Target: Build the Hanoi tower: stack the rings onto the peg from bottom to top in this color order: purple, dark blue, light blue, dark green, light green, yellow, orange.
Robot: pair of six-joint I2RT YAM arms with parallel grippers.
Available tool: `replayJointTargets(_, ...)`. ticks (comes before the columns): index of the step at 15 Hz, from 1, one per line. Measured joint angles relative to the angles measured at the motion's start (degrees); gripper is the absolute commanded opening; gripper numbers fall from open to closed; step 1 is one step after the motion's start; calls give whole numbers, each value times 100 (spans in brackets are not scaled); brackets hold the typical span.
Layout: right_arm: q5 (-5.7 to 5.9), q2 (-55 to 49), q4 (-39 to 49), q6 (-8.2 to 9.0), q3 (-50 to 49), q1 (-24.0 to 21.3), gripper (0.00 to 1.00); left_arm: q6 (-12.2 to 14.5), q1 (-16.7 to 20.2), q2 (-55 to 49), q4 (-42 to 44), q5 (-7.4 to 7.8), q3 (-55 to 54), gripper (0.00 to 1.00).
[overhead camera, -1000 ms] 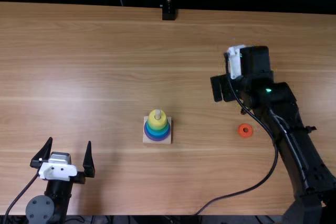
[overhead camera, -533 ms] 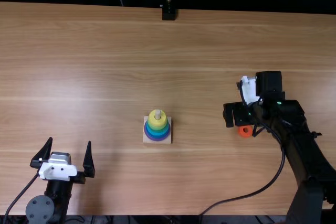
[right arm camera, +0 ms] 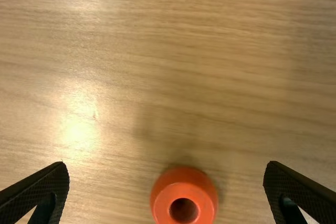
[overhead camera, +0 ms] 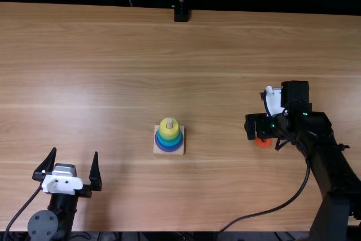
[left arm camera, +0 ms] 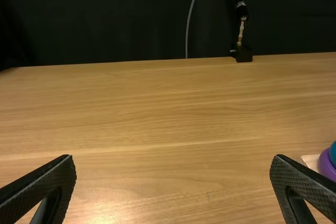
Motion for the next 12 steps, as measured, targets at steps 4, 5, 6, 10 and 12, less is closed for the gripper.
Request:
replayJointTargets(4,9,4,-9,-2,-175,-9,100,2,0,0,0,0,0,100)
replayJointTargets(5,11,9,-13,-7,-181,-11,100,2,0,0,0,0,0,100)
replayJointTargets(6,20,11,-9,-11,-181,-9,100,2,0,0,0,-2,0,100)
replayJointTargets(10,61,232,-13,-81,-186,-11,100,2,0,2,-4,-2,0,100)
replayJointTargets(12,61,341,-20,-116,-190,-11,100,2,0,0,2,2,0,100)
